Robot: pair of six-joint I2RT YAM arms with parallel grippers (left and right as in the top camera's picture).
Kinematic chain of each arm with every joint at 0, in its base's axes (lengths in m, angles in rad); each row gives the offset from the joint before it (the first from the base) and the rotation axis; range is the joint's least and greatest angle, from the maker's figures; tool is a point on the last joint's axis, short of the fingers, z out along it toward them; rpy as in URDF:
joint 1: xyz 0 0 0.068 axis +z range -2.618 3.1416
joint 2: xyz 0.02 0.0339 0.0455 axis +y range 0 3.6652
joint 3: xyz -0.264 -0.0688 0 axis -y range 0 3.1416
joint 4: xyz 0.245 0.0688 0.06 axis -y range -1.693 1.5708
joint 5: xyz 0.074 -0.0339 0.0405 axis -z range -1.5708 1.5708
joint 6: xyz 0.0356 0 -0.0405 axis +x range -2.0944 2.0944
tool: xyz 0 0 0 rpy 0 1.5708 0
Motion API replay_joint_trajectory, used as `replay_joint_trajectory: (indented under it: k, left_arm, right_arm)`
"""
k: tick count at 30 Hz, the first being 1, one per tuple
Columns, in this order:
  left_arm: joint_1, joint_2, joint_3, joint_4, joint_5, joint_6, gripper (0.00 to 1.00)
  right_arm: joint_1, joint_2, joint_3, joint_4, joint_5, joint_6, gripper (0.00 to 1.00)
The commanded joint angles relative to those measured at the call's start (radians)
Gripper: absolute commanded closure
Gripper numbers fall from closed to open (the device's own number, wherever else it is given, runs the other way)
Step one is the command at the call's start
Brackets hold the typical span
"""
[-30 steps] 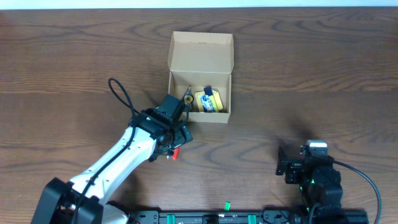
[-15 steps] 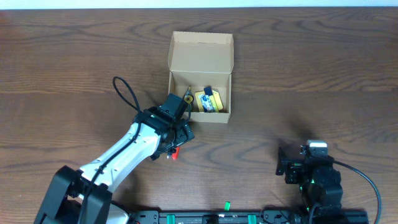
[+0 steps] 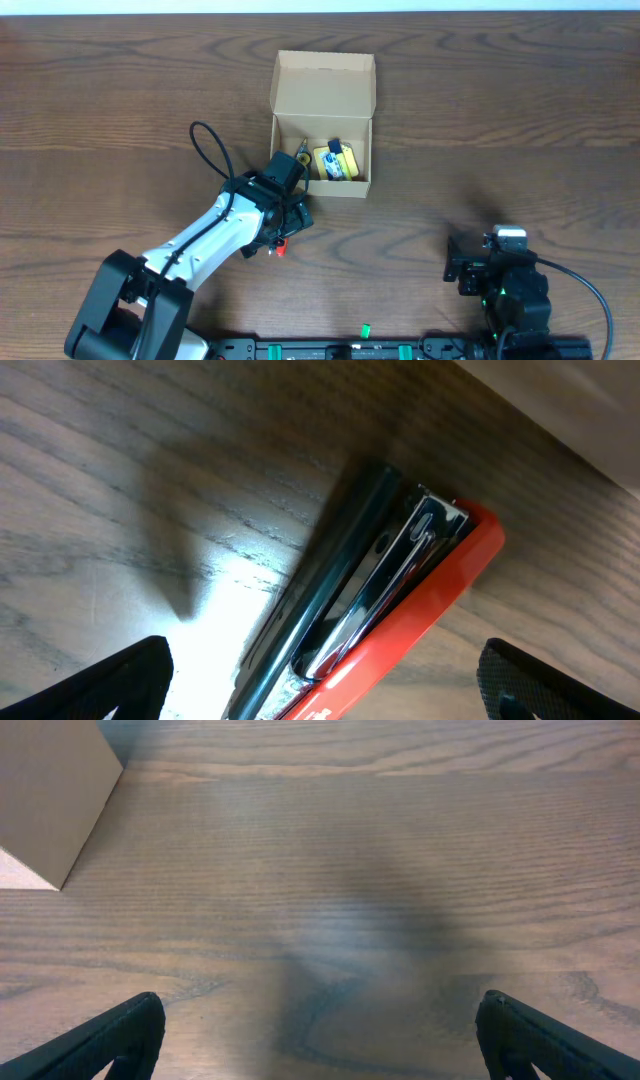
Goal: Pack container
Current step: 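Lower the left gripper and grasp the red stapler, then lift the stapler into the box and open the left gripper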
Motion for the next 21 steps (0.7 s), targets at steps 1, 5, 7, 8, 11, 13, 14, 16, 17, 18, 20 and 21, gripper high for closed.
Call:
replay_joint_trajectory:
  k: [1, 5, 7, 8, 11, 13, 14, 16, 17, 18, 20, 21]
  left_arm:
    - [-0.003, 0.018, -0.014, 0.005, -0.004, 0.015, 0.02]
    - [-0.003, 0.036, -0.014, 0.009, -0.004, 0.015, 0.02]
    - [-0.003, 0.050, -0.014, 0.010, -0.003, 0.015, 0.01]
    - [-0.003, 0.056, -0.014, 0.011, -0.004, 0.015, 0.01]
    - [-0.003, 0.067, -0.014, 0.012, -0.004, 0.015, 0.00]
    - [-0.003, 0.068, -0.014, 0.011, -0.003, 0.015, 0.09]
    - [-0.003, 0.068, -0.014, 0.012, -0.004, 0.015, 0.11]
    - [-0.003, 0.068, -0.014, 0.012, -0.003, 0.014, 0.17]
    - [-0.003, 0.068, -0.014, 0.012, -0.003, 0.014, 0.22]
    - [-0.003, 0.068, -0.014, 0.012, -0.003, 0.015, 0.26]
    - [-0.003, 0.068, -0.014, 0.012, -0.003, 0.014, 0.35]
    - [-0.003, 0.068, -0.014, 0.012, -0.003, 0.014, 0.37]
  right_arm:
    - [-0.009, -0.007, -0.011, -0.003, 0.003, -0.013, 0.01]
    - [-0.009, -0.007, -0.011, -0.003, 0.003, -0.013, 0.01]
    - [-0.009, -0.007, -0.011, -0.003, 0.003, -0.013, 0.01]
    - [-0.009, -0.007, -0.011, -0.003, 0.003, -0.013, 0.01]
    - [-0.009, -0.007, -0.011, -0.003, 0.003, -0.013, 0.01]
    - [-0.009, -0.007, -0.011, -0.003, 0.002, -0.013, 0.01]
    - [-0.009, -0.007, -0.011, -0.003, 0.003, -0.013, 0.01]
    - [-0.009, -0.007, -0.011, -0.003, 0.003, -0.013, 0.01]
    - [-0.009, -0.007, -0.011, -0.003, 0.003, -0.013, 0.01]
    - [-0.009, -0.007, -0.011, -0.003, 0.003, -0.013, 0.01]
    - [-0.009, -0.007, -0.011, -0.003, 0.003, -0.013, 0.01]
    - [-0.009, -0.007, -0.011, -0.003, 0.003, -0.013, 0.01]
